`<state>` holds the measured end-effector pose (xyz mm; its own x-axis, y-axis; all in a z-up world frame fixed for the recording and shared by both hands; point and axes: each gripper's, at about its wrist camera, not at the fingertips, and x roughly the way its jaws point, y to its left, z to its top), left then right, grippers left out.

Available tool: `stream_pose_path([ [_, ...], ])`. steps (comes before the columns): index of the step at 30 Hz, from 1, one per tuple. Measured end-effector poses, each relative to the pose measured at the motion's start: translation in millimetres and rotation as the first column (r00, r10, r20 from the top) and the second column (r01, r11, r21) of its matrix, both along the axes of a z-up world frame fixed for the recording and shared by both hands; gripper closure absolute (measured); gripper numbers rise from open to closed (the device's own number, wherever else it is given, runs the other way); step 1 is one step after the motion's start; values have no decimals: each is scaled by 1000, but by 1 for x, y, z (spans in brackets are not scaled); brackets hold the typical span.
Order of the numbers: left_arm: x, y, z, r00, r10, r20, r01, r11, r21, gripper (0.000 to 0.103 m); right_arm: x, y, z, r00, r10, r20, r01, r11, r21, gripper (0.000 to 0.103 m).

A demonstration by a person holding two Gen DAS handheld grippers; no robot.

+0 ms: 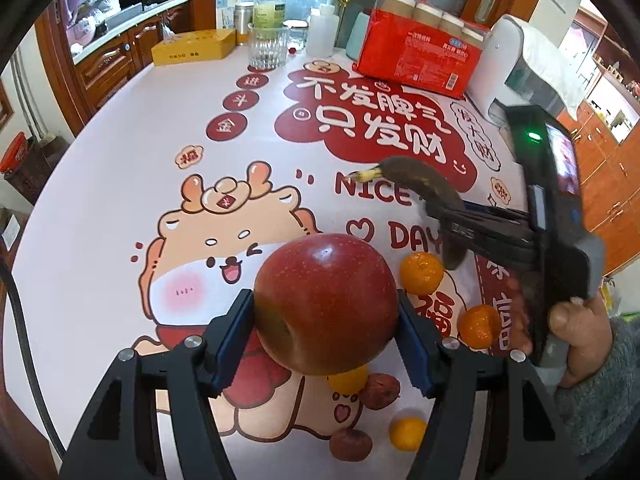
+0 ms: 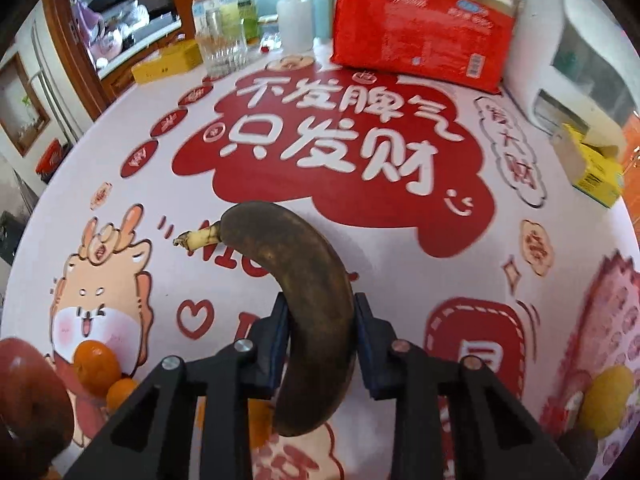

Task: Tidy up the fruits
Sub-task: 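Grasp the red apple with the left tool while the right tool grasps the banana, then carry apple and banana into the pink bowl and release both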

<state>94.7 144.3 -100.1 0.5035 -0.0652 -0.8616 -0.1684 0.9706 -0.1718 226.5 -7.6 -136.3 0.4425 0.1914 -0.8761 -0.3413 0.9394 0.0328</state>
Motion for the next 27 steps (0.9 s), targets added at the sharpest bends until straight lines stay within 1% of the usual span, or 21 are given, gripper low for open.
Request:
stream_pose_path([
  [3, -6, -2, 11, 1000, 4, 23, -5, 1000, 10, 37, -13, -11, 17, 999, -10, 38, 9, 1000, 20, 73],
  [8, -12, -15, 35, 998, -6, 70, 3, 999, 34, 37, -45, -41, 58, 994, -41, 104, 32, 996, 86, 73],
  [11, -15, -31, 55, 995, -30, 100, 25, 999, 47, 37, -63, -62, 77, 990, -59, 127, 44, 992, 117, 73],
  [16, -15, -73, 92, 980, -118, 161, 108, 992, 72, 37, -99, -110, 105, 980, -111, 167, 88, 986, 143, 73],
  [18, -11, -99, 110, 966, -171, 194, 158, 984, 83, 37, -111, -136, 116, 972, -152, 179, 126, 981, 146, 73],
  [20, -7, -119, 122, 954, -212, 214, 197, 976, 90, 37, -120, -157, 125, 963, -190, 193, 162, 975, 150, 73],
  [21, -4, -133, 130, 944, -240, 225, 225, 970, 92, 37, -125, -174, 132, 954, -222, 204, 193, 969, 151, 73],
  [25, 11, -181, 147, 911, -331, 244, 318, 943, 95, 37, -132, -220, 150, 921, -311, 233, 282, 948, 149, 73],
  [27, 20, -208, 148, 894, -380, 237, 364, 925, 112, 37, -132, -243, 157, 902, -353, 251, 325, 934, 146, 73],
])
